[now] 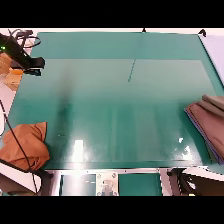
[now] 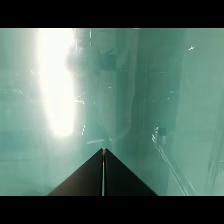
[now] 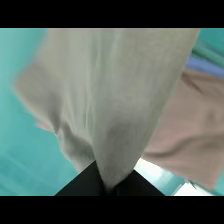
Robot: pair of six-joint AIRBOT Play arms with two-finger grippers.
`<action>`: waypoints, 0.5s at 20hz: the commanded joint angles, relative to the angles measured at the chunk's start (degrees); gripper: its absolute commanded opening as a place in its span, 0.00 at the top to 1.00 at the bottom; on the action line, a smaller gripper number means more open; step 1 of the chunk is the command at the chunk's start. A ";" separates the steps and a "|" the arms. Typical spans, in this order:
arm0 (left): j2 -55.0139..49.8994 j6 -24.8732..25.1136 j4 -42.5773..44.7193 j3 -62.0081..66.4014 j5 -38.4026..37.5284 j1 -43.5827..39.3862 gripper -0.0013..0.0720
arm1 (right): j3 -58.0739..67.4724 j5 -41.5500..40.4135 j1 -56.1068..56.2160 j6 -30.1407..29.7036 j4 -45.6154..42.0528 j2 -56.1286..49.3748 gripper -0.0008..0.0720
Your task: Fold the shirts.
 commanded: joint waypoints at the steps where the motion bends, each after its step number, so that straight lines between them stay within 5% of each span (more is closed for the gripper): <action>1: 0.04 0.02 0.00 0.00 0.02 0.00 0.95 | -10.54 0.33 -0.17 0.68 -11.45 1.27 0.96; 7: 0.04 0.00 -0.26 0.00 0.17 0.00 0.95 | -25.77 -2.99 -0.28 2.84 -25.40 0.68 0.95; 8: 0.04 0.00 -0.50 0.00 0.17 0.00 0.95 | -27.08 -3.61 -0.31 2.84 -25.44 0.50 0.70; 9: 0.04 0.00 -0.66 0.00 0.17 0.00 0.95 | -27.69 -3.69 -0.31 2.84 -25.42 0.28 0.28; 10: 0.04 0.02 -1.11 0.00 0.20 0.00 0.95 | -27.47 -3.63 -0.09 2.84 -25.40 -0.07 0.17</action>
